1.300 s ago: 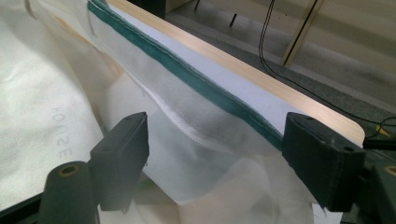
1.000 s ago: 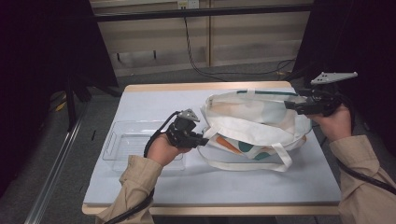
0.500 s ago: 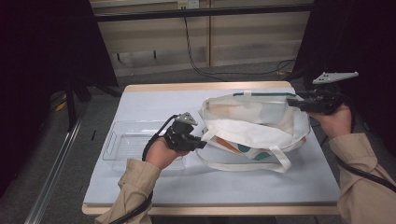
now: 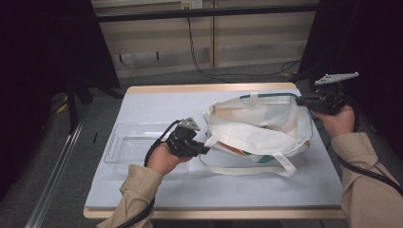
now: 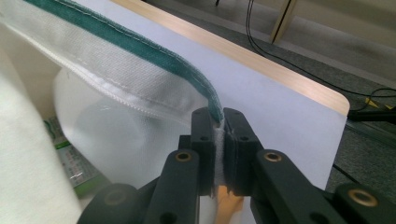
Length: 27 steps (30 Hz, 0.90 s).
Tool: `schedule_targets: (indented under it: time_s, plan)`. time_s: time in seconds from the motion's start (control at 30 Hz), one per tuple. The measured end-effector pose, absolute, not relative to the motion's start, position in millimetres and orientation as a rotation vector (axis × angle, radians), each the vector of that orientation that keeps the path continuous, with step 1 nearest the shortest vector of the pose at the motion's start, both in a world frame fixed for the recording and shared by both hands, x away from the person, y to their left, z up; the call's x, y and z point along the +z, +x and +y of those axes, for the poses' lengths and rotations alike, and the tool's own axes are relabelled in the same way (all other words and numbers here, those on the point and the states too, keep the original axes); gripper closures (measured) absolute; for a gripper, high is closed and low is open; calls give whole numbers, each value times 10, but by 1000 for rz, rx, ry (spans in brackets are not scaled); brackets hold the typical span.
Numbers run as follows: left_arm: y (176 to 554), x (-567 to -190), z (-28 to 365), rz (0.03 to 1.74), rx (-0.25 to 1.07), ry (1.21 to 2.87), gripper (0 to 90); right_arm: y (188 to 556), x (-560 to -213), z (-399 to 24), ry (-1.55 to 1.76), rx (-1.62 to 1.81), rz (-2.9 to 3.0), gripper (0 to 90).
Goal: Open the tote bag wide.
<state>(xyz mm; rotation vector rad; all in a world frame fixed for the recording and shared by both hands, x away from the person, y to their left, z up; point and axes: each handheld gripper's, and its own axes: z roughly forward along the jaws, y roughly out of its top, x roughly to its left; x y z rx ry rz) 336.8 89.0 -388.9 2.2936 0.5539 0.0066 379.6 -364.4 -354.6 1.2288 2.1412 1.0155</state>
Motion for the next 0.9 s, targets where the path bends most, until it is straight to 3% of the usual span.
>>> schedule_targets:
  time_s: [0.9]
  plan:
    - [3352, -3998, 891, 571, -22, 2258, 803, 4022, -3858, -3719, 1339, 936, 2099, 841]
